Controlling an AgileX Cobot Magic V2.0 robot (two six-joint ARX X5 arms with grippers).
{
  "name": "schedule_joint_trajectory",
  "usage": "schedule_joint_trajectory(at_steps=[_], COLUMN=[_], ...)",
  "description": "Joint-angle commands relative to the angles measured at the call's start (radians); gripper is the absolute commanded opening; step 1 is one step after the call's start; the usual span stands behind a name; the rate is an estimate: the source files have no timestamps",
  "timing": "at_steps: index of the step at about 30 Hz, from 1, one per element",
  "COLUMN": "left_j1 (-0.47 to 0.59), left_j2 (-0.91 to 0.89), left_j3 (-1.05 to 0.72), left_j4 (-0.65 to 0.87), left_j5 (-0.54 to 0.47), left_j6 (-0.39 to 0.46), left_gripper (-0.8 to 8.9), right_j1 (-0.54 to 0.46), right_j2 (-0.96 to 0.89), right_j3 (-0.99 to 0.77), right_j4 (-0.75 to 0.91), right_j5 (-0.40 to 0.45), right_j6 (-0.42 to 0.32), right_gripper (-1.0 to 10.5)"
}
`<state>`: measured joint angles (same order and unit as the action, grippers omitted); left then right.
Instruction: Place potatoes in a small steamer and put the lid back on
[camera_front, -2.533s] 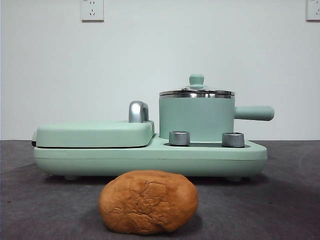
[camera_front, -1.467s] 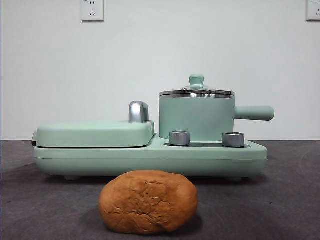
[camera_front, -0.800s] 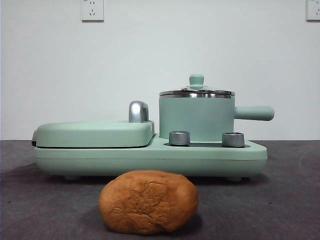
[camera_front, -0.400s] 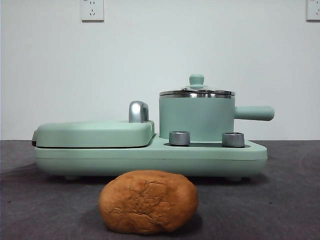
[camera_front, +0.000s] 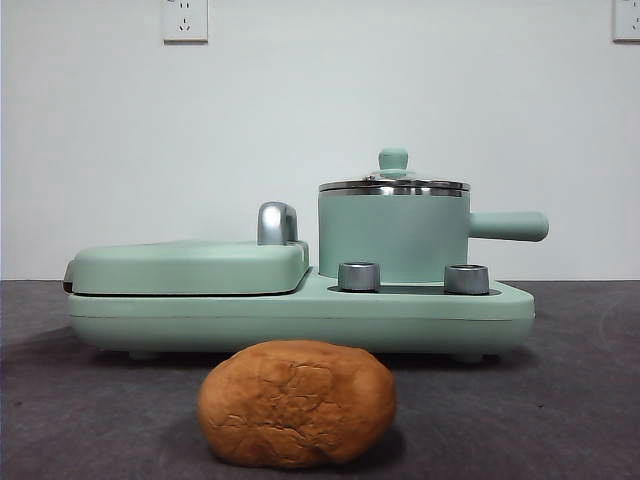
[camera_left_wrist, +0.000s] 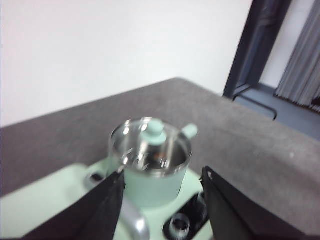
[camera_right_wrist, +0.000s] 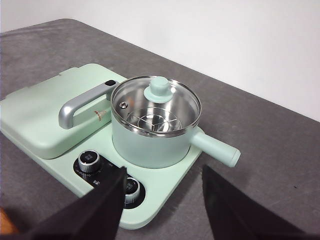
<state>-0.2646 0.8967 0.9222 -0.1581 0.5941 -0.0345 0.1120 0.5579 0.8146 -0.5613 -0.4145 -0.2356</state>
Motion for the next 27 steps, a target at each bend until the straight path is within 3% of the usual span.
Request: schedule_joint_trajectory(at_steps=[1,14,23,27], left_j1=[-0.04,-0.204,-0.288,-0.311], left_j2=[0.069,0.391,0.615,0.715], left_j3=[0.02,0.029,0.149,0.237], left_j4=[0.109,0.38,0.39,0.39], left_j5=[-0.023,-0.208,-0.259,-0.262], left_j6=[-0.038,-0.021,0.127,0.151], left_gripper=[2.5,2.49,2.5,2.5], right_j1=[0.003,0.003,0.003,0.003], right_j2=[0.003,0.003,0.024,0.042], right_j3=[0.018,0.018,0.018,0.018], right_j4=[0.007,0.006,0.006,0.006], right_j5=[0.003,0.003,0.004,0.004], right_j6=[0.0,0.022,0.023,0.022], right_gripper=[2.4,2.4,2.4,2.4])
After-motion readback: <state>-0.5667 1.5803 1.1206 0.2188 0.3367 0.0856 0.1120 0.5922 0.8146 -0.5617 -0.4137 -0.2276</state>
